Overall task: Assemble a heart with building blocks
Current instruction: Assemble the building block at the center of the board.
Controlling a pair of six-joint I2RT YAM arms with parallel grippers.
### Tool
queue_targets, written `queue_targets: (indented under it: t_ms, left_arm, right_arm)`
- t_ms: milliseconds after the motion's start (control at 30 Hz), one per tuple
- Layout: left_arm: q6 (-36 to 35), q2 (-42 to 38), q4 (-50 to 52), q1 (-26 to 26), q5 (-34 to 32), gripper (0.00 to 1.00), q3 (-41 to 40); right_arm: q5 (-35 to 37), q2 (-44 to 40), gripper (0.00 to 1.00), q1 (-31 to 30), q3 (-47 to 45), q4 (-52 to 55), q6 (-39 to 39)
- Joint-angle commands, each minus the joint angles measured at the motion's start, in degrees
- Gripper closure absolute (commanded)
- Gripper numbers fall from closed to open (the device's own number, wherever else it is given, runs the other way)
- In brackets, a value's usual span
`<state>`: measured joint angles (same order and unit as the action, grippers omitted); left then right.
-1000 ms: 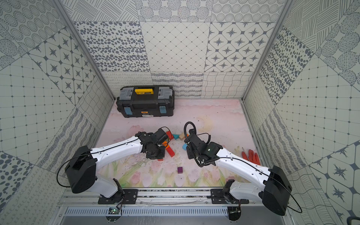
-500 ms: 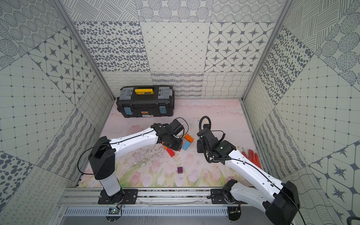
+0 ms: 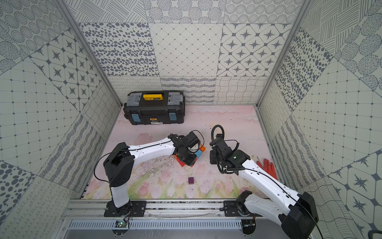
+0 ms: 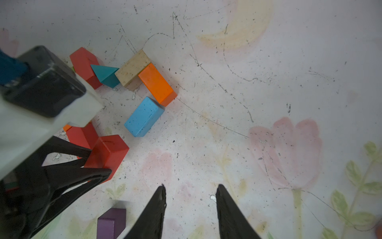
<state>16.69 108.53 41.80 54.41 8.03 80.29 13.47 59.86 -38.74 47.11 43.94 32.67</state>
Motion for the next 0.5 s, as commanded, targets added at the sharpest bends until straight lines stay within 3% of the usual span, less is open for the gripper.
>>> queue_targets:
  t_ms: [0, 467]
  left_arm:
    - [-2.1, 2.0, -0.9, 0.3, -2.3, 0.63, 0.7]
    - [-1.4, 4.0, -1.1, 0.4, -3.2, 0.59, 2.8]
  right_arm:
    - [-0.4, -1.0, 0.54, 0.4, -0.3, -0.8, 0.8]
    - [-0.7, -1.9, 0.53, 0.5, -1.6, -0.8, 1.0]
